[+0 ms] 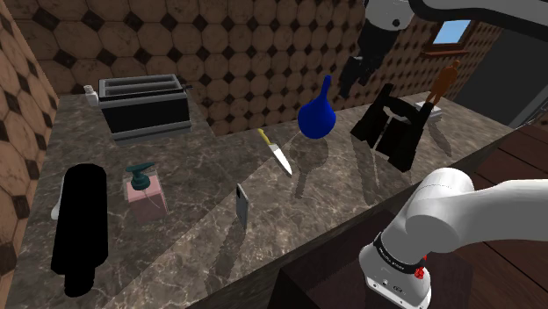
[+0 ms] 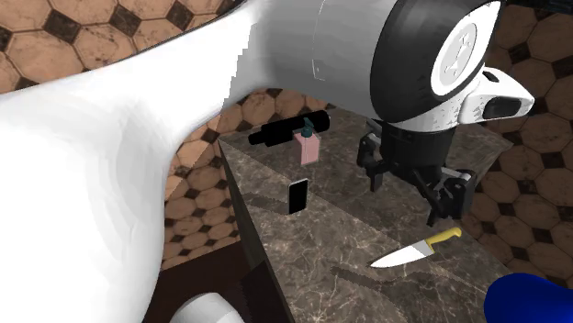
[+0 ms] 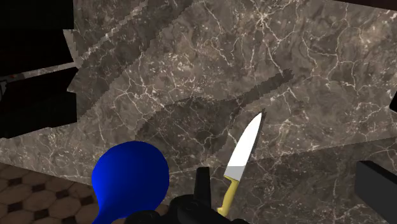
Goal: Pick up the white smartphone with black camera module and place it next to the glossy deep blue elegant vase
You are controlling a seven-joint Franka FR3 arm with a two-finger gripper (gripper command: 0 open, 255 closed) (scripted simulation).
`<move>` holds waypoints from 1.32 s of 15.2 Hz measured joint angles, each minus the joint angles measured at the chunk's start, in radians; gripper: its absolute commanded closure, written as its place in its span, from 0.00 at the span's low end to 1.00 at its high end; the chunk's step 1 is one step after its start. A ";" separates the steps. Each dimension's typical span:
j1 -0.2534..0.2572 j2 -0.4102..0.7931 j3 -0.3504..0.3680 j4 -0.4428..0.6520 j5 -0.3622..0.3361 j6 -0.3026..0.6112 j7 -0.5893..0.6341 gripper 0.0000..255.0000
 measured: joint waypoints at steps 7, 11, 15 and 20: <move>0.001 0.035 0.093 -0.075 0.077 0.064 0.167 0.00; 0.002 0.094 0.168 -0.102 0.139 0.120 0.300 0.00; 0.004 0.170 0.244 -0.128 0.197 0.196 0.430 0.00; -0.004 0.307 0.330 -0.119 0.249 0.300 0.583 0.00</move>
